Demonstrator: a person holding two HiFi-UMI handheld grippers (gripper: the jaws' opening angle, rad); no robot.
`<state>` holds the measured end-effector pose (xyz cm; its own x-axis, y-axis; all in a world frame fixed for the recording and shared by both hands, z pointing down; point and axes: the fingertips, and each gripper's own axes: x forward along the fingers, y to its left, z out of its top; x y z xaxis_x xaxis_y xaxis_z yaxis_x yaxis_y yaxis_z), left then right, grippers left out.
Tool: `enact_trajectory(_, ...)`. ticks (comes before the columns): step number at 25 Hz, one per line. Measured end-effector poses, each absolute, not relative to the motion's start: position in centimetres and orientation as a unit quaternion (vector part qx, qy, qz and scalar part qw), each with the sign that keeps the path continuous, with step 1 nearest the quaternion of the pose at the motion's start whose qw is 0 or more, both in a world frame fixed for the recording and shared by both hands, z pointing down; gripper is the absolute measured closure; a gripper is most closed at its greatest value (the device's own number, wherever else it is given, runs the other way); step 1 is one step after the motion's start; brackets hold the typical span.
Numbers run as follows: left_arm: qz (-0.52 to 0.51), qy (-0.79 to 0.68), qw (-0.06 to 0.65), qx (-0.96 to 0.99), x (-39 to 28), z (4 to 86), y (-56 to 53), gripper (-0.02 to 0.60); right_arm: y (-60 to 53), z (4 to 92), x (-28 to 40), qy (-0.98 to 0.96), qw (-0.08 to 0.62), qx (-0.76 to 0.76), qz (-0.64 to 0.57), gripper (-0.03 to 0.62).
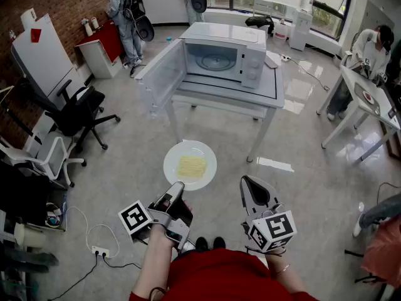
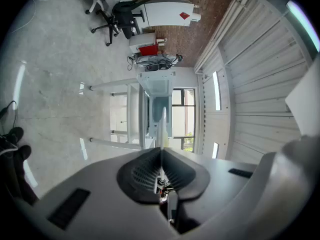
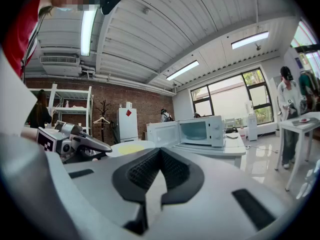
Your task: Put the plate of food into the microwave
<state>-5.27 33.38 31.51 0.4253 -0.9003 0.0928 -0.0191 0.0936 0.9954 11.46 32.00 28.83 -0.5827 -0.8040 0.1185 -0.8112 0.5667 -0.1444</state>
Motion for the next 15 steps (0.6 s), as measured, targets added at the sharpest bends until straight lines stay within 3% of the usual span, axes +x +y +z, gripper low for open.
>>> enact_trajectory(15,-0.357,-0.391,0.625,0.574,-5.36,31.9,33.06,0.56,32.2,29.33,11.18,-0.884,0.015,0.458,0.094,0.58)
